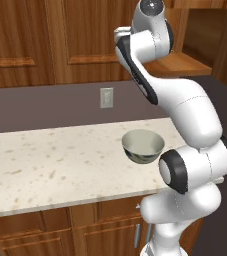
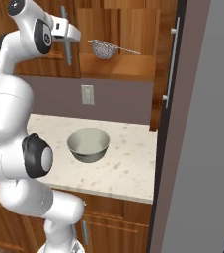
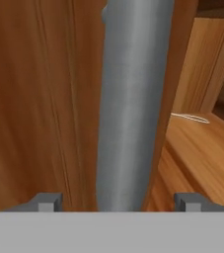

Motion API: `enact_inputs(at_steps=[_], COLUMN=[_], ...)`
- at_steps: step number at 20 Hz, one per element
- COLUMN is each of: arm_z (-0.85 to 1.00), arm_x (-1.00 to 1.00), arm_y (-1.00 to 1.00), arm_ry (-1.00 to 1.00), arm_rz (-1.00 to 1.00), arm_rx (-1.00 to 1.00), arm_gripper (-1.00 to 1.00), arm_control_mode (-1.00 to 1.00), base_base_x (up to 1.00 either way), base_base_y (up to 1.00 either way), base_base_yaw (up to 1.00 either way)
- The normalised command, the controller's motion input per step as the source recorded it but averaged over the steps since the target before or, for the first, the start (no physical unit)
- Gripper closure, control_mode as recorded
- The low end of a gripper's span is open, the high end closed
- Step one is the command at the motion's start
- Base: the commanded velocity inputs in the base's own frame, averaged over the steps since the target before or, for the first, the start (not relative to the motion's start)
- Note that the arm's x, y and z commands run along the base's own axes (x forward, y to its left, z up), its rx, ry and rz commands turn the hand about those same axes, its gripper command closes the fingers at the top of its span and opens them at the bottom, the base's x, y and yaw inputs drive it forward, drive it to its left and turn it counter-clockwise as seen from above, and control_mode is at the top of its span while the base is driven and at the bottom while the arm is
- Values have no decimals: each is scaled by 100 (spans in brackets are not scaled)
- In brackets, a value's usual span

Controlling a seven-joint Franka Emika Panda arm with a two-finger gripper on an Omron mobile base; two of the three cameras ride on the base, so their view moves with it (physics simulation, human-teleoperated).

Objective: Open the cabinet and setup a tea strainer by placing it in the bowl upright.

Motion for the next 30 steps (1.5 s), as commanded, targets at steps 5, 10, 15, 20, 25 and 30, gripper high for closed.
enact_inputs(at_steps=[5,10,15,20,25,30], arm_z=[-11,-13,-2,0,-4,-21], arm_x=[42,18,0,0,0,0], arm_y=[0,-7,-4,0,0,0], arm_ry=[0,-7,-10,0,2,0], arm_rz=[1,3,2,0,0,0], arm_rx=[0,0,0,0,0,0], arm_gripper=[-100,-100,-100,-100,-100,-100], arm_control_mode=[-100,-100,-100,-100,-100,-100], base_base_x=[0,0,0,0,0,0], base_base_y=[0,0,0,0,0,0], base_base_yaw=[0,0,0,0,0,0])
